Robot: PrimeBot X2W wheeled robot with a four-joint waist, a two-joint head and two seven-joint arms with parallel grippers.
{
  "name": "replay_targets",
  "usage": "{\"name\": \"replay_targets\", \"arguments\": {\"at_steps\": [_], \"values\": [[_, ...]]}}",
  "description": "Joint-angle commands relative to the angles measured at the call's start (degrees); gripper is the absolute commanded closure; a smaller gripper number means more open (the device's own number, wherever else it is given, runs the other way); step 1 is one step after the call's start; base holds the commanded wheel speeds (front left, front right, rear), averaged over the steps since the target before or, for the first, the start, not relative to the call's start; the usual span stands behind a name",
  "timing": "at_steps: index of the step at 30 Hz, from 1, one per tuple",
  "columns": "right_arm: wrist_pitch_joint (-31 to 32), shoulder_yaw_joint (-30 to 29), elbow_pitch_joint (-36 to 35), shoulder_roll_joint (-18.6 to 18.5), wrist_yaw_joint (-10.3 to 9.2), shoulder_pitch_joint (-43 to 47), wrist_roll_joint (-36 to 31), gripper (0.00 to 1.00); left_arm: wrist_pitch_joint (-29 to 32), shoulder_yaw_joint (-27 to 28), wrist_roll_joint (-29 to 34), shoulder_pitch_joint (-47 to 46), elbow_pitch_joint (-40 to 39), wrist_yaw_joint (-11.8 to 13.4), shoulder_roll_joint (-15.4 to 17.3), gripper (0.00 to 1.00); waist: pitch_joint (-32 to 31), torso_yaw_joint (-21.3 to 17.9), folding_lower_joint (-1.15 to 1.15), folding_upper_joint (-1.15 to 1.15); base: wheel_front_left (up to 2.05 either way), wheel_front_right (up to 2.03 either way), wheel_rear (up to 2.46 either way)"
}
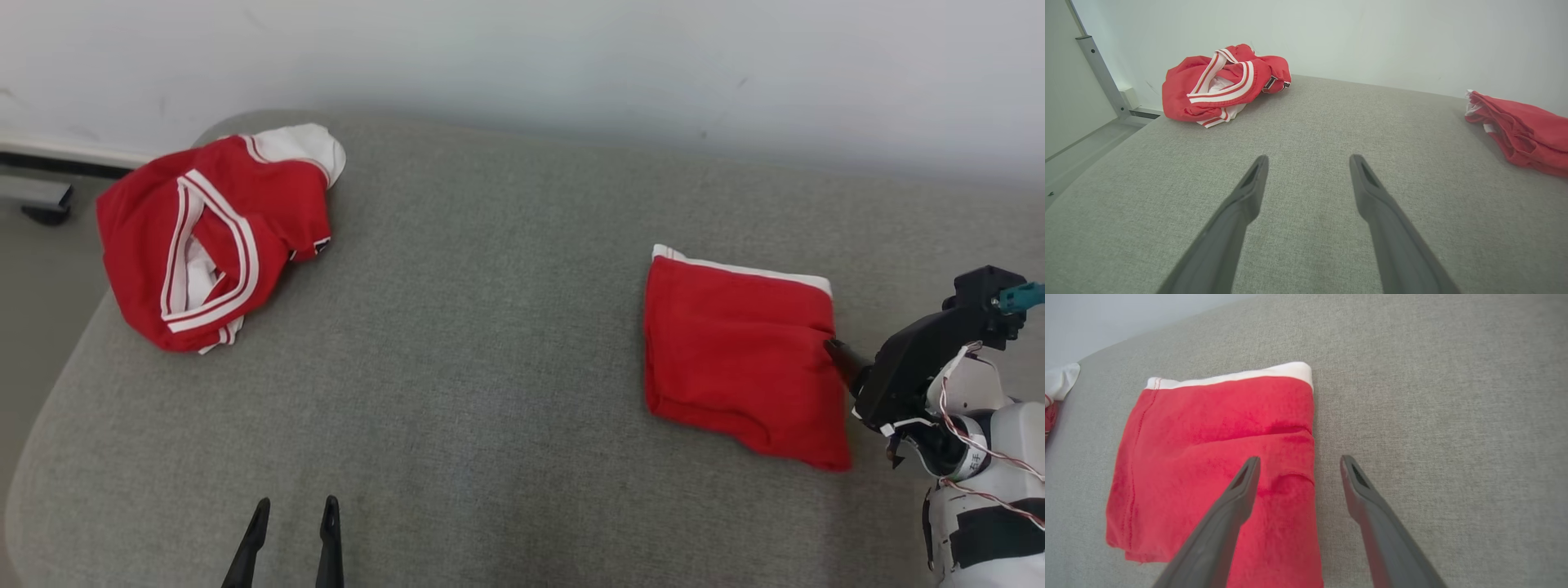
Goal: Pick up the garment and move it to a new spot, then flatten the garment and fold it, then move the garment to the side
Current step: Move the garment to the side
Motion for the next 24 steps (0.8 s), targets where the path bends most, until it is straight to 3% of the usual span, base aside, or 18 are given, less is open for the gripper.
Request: {"name": "replay_targets", "arguments": {"at_steps": [1, 12, 13, 15, 24], "values": [[-0.2, -0.5, 0.9, 0.3, -0.12, -0.8, -0.8, 0.00, -0.2, -0.3, -0.1, -1.1, -0.4, 0.2, -0.1, 0.00, 2.6, 2.2, -0.01, -0.01, 0.00, 0.00, 0.00], [1.3, -2.3, 6.7, 2.5, -0.12, -1.5, -5.3, 0.00, -0.2, -1.4, -0.8, -2.9, -1.1, 0.8, -0.1, 0.00, 5.2, 3.1, -0.01, -0.01, 0.00, 0.00, 0.00], [1.4, -2.0, 7.0, 2.6, -0.12, -1.8, -5.7, 0.51, -0.2, -1.4, -0.8, -3.0, -1.1, 0.9, -0.1, 0.00, 5.3, 3.0, -0.01, -0.01, 0.00, 0.00, 0.00], [0.8, -0.1, 6.9, 2.3, -0.12, -1.9, -6.9, 1.00, -0.2, -1.5, -0.9, -3.2, -1.2, 1.0, -0.1, 0.00, 5.6, 2.8, -0.01, -0.01, 0.00, 0.00, 0.00], [0.9, 12.0, 4.9, -5.6, -0.14, -1.8, -8.3, 1.00, -0.2, -1.1, -1.2, -3.6, -1.9, 1.5, -0.1, 0.00, 6.2, -0.7, -0.01, -0.01, 0.00, 0.00, 0.00]]}}
